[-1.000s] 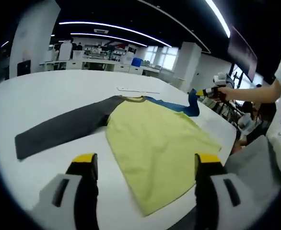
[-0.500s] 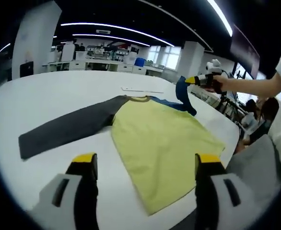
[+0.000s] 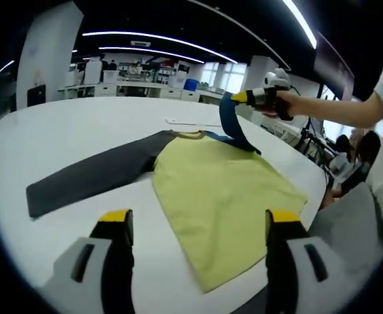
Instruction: Fold the garment on the visible template until the final outline fits inside the template.
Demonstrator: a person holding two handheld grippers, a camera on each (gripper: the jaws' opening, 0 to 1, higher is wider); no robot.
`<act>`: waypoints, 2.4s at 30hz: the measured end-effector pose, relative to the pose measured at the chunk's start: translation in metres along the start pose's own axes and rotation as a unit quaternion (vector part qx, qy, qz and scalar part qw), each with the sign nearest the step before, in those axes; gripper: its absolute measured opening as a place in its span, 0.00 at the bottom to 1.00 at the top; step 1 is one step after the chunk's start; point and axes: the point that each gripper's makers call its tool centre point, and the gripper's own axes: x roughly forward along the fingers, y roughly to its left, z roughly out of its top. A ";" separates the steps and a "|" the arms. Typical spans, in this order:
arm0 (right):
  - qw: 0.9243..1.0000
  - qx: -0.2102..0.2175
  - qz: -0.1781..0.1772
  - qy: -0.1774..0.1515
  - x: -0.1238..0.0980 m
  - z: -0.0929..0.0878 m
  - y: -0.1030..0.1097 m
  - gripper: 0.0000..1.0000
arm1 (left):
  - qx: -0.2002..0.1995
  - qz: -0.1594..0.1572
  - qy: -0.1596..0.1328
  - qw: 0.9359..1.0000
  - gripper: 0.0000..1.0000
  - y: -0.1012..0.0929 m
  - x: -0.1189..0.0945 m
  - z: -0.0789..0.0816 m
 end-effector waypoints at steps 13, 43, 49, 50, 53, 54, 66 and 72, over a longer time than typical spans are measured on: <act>0.999 0.009 0.044 0.028 0.057 -0.030 0.048 0.00 | -0.004 0.000 0.005 1.000 0.79 0.001 -0.001 -0.003; 0.988 -0.046 0.026 0.148 0.146 -0.122 0.042 0.04 | -0.016 -0.002 0.022 1.000 0.79 0.001 0.003 -0.009; 0.983 -0.111 0.024 0.145 0.139 -0.124 0.041 0.45 | -0.015 -0.006 0.025 1.000 0.79 0.000 0.004 -0.011; 0.982 -0.115 0.025 0.147 0.138 -0.125 0.042 0.49 | -0.014 -0.006 0.025 1.000 0.79 0.000 0.005 -0.011; 0.979 -0.132 0.025 0.156 0.139 -0.126 0.036 0.52 | -0.015 -0.006 0.024 1.000 0.79 0.000 0.005 -0.010; 0.979 -0.130 0.026 0.157 0.139 -0.127 0.036 0.54 | -0.015 -0.006 0.024 1.000 0.79 0.000 0.005 -0.011; 0.971 -0.181 0.000 0.156 0.125 -0.123 0.018 0.90 | -0.015 -0.010 0.026 0.999 0.79 -0.002 0.006 -0.011; 0.971 -0.180 -0.021 0.157 0.105 -0.119 -0.006 0.86 | -0.015 -0.012 0.025 1.000 0.79 -0.003 0.006 -0.011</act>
